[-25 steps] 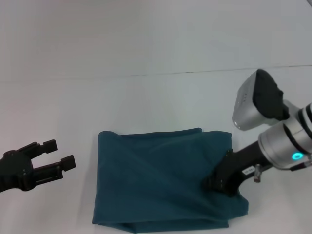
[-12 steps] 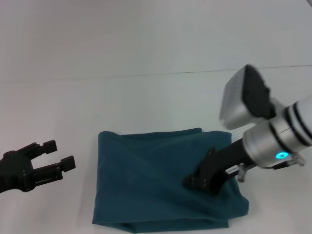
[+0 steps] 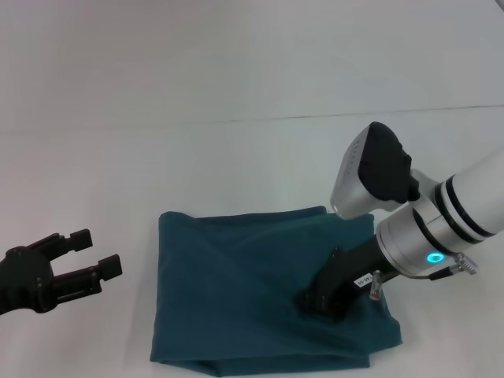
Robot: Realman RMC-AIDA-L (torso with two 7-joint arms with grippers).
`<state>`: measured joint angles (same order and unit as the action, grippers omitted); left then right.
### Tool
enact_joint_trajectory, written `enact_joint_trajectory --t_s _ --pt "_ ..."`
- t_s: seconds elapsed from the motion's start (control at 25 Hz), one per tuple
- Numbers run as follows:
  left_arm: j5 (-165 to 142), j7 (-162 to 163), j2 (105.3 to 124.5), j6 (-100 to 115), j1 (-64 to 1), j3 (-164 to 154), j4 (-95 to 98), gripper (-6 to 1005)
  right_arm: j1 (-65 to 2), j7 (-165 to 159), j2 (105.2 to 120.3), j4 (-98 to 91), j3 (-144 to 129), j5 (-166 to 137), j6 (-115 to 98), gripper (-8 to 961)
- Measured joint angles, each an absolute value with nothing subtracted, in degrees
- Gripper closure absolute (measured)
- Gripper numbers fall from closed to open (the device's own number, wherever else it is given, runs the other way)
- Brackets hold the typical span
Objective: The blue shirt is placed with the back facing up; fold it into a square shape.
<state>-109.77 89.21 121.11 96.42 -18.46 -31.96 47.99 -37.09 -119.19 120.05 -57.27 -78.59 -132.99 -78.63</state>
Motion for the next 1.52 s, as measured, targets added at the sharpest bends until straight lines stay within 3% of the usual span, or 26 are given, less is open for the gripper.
enact_joint_trajectory --t_s 0.2,0.84,1.2,1.52 --pt "-109.77 89.15 121.11 96.81 -18.50 -31.87 47.90 62 -34.03 -120.47 119.80 -64.04 -75.14 -131.39 -80.18 950" --pt "-109.64 89.12 121.12 96.74 -19.24 -32.10 47.49 62 -35.01 -125.91 119.90 -59.37 -73.51 -140.48 -73.34 893" --pt "-109.33 88.66 120.71 99.05 -19.06 -31.55 47.46 62 -29.40 -120.10 119.85 -72.17 -65.80 -129.20 -84.05 861" --pt "-112.74 86.83 119.37 106.35 -20.63 -31.55 47.79 62 -24.45 -107.32 119.71 -72.38 -57.05 -118.96 -96.04 833"
